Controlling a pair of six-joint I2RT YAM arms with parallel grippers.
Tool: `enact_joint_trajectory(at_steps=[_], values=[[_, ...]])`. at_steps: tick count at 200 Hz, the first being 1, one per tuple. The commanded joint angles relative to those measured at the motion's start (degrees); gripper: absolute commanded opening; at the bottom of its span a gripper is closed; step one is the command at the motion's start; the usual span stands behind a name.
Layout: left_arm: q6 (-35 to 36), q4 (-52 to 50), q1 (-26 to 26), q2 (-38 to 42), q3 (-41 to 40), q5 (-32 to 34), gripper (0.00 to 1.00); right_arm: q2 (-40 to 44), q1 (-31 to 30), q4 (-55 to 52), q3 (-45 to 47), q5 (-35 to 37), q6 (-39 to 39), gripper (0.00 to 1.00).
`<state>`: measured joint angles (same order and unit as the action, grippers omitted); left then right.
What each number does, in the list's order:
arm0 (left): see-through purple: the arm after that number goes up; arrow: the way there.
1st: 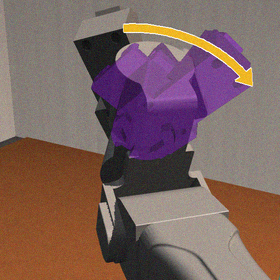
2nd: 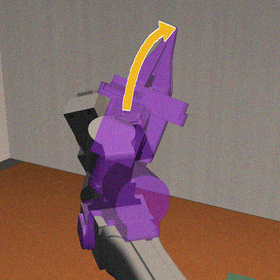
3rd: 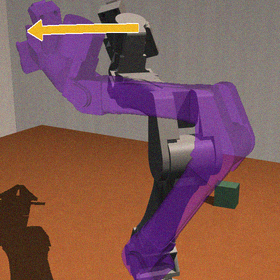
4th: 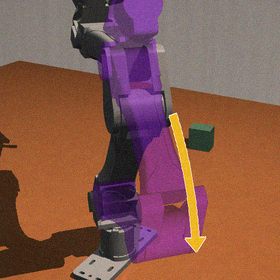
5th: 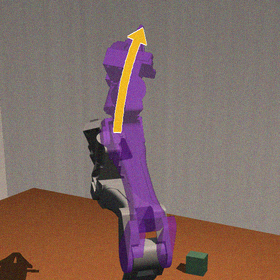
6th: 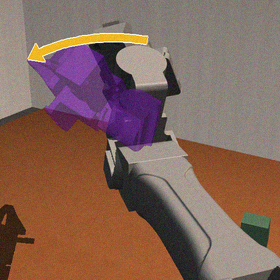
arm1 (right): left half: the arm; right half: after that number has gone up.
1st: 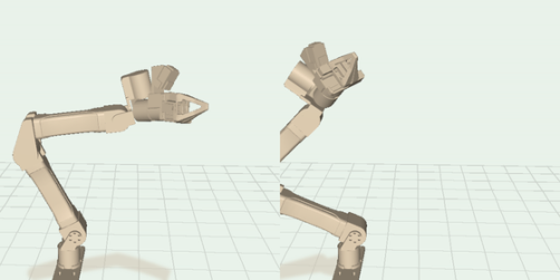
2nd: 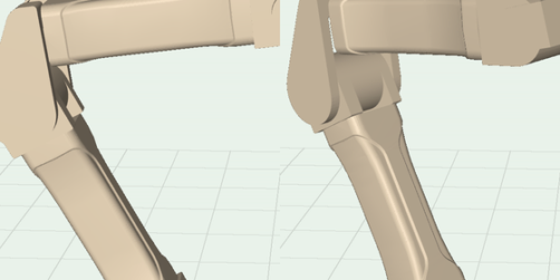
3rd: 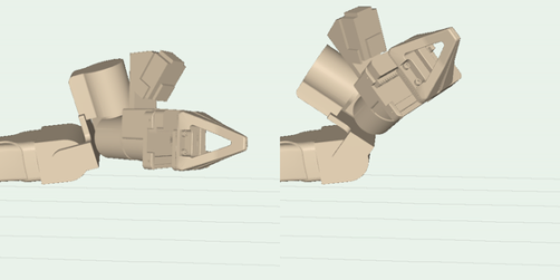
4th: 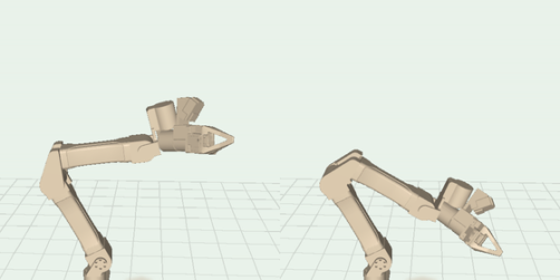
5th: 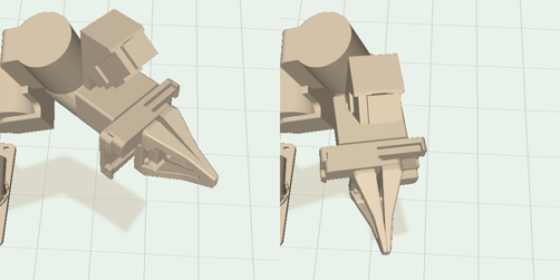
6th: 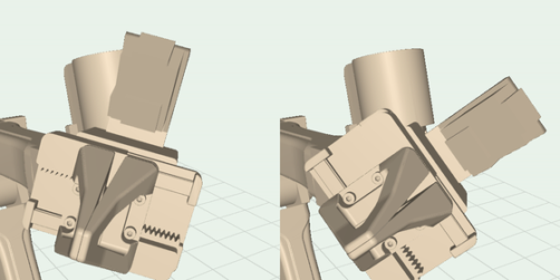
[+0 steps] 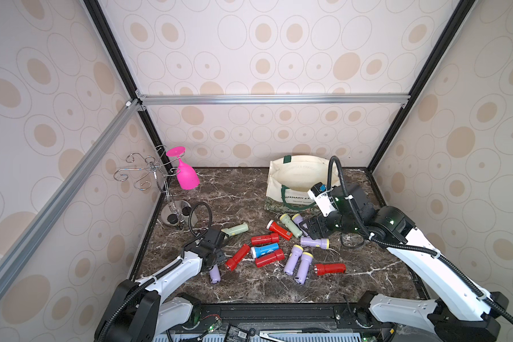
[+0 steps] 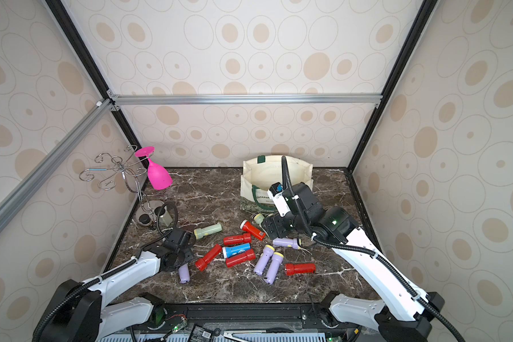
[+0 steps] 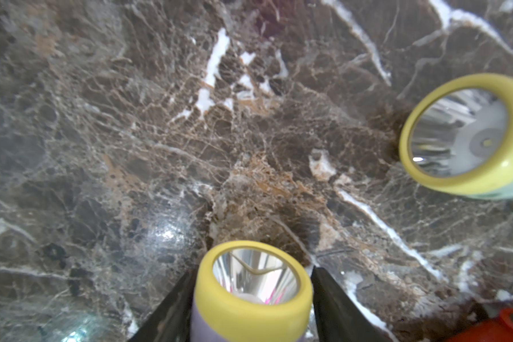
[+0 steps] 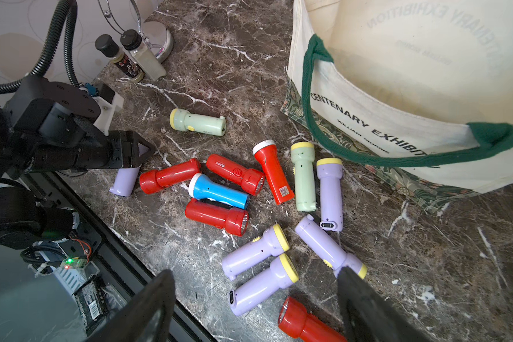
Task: Put the flashlights into the tote bags
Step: Move the flashlight at the center of the board, then pick up the flashlight from the center of the board.
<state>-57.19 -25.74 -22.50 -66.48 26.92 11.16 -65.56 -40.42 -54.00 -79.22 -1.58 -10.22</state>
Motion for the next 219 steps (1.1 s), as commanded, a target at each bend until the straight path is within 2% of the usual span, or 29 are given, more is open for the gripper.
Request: enact_joint_trajectory(at_steps=[1,16,78,97,137,175,219], values=[[-0.11,0.62,0.16,-0.05,0.87,2.15,0.64,0.52,0.17,0.09,0.64,-0.52,-0.62,0.87],[0.68,1.02,0.48,-0.94,1.31,2.03,0.65,0.5,0.18,0.05,0.47,-0.87,-0.65,0.87],[3.36,0.69,1.21,-3.36,2.95,2.51,0.54,0.49,0.18,0.53,0.23,-0.62,-0.39,0.87],[3.91,0.84,1.34,-3.65,3.09,2.53,0.45,0.55,0.22,0.63,0.2,-0.51,-0.28,0.87],[4.99,0.24,1.38,-2.1,4.29,2.41,0.18,0.8,0.23,0.39,0.74,-1.27,-0.4,0.87],[8.6,1.01,1.32,5.04,8.06,1.85,0.12,0.62,0.18,0.38,1.52,-3.15,-0.43,0.86],[11.49,8.95,0.74,8.52,12.63,-5.32,0.03,0.74,0.72,2.74,2.27,-6.23,-1.13,0.85]])
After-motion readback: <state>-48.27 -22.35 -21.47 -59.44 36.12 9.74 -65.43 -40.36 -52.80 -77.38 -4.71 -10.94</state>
